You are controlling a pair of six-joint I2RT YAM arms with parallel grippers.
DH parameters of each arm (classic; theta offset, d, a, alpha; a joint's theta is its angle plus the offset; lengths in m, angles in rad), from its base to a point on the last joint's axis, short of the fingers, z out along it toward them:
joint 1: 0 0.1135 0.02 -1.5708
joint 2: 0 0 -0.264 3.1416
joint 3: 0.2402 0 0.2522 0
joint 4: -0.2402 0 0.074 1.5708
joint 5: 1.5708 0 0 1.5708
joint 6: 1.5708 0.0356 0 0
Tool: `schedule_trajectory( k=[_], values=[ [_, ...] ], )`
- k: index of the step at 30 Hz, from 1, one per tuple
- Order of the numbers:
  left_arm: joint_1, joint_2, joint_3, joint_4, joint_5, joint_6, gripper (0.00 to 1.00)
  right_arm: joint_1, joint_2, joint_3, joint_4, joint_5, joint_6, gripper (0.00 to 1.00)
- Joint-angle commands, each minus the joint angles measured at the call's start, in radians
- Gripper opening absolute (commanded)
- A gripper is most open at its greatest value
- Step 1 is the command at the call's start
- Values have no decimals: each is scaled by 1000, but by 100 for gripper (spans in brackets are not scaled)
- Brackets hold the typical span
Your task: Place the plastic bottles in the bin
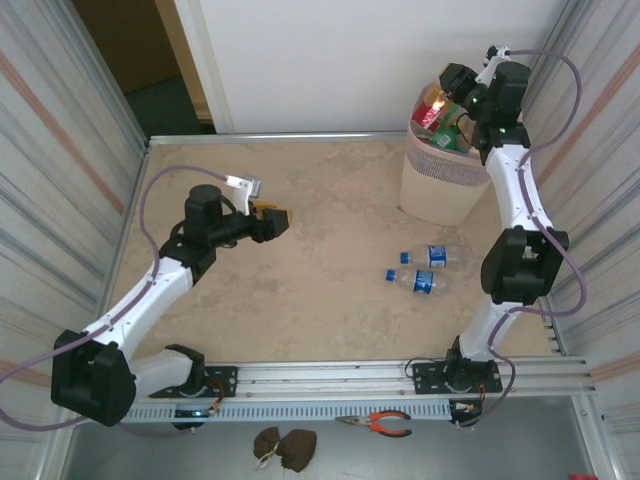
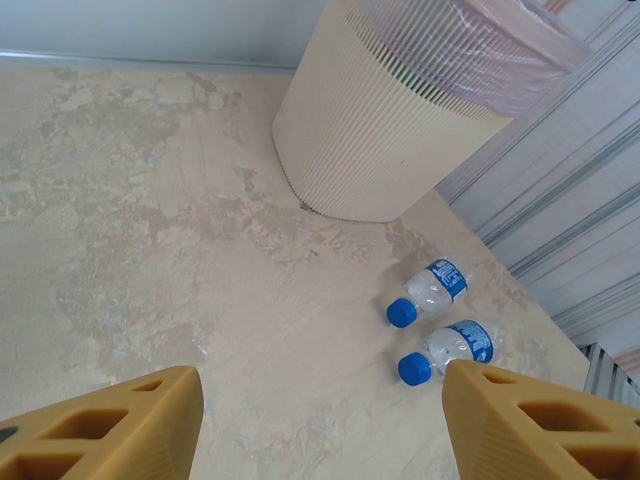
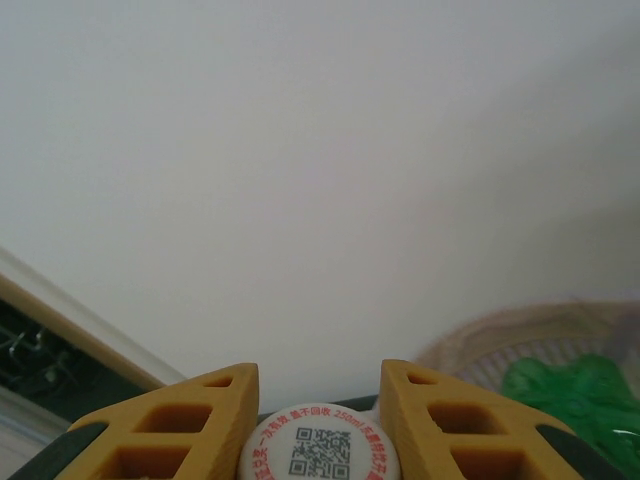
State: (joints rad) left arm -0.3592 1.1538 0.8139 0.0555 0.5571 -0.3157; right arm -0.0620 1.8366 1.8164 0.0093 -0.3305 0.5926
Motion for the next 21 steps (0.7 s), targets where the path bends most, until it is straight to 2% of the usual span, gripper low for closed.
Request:
schedule_trajectory(
  k=[1,6,12,19,21],
  values=[
    [11,-8,20,-17,21,20,65,10,42,19,-46,27,18,12],
    [12,-3,17,-11,18,21,65,10,96,11,-56,-5,52,15],
    [14,6,19,-8,22,18,65,5,117,-54,-90,17,36,20],
    [15,6,19,-8,26,14,65,-19,105,-41,-164,19,1,55],
    [16,5,20,-8,28,13,65,-24,86,-26,-177,25,-14,60]
  ],
)
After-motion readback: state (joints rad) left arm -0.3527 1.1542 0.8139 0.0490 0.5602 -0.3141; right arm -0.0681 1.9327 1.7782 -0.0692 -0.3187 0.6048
